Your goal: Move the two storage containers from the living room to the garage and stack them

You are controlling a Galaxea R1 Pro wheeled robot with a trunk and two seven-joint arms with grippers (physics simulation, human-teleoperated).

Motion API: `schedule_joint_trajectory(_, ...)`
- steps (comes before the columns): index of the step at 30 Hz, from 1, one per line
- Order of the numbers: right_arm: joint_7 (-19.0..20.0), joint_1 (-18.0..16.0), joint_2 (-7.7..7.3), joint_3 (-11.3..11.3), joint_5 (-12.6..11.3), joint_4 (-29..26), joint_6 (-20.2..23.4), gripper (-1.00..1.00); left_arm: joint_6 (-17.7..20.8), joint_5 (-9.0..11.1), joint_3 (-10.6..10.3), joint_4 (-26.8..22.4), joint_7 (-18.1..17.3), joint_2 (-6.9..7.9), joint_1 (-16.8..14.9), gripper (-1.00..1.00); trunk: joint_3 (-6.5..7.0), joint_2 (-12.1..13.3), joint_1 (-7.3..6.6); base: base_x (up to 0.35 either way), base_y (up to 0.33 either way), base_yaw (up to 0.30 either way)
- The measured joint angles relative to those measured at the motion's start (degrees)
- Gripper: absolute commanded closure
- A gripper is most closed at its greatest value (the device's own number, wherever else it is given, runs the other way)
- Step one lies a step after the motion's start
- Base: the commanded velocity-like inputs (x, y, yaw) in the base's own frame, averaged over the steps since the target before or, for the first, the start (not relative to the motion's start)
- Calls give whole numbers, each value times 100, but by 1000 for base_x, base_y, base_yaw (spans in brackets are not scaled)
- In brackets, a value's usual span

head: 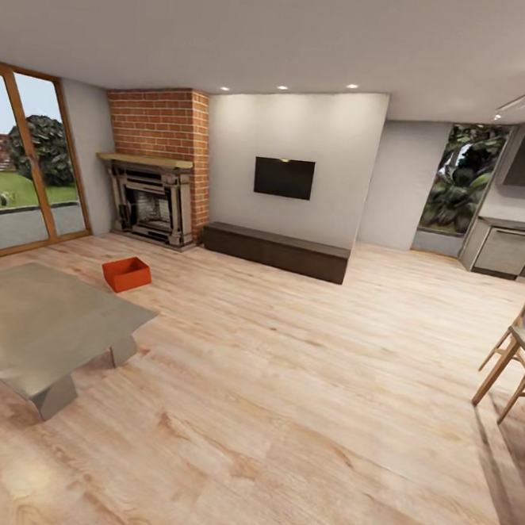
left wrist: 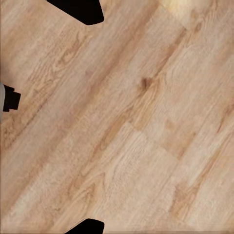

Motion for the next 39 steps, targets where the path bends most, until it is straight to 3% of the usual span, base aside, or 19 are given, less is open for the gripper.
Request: schedule_joint_trajectory(39,0,3,0,0,0,0,0,-100,0,0,0,0,-2,1,0,-100,0,0,0,328,-105,0)
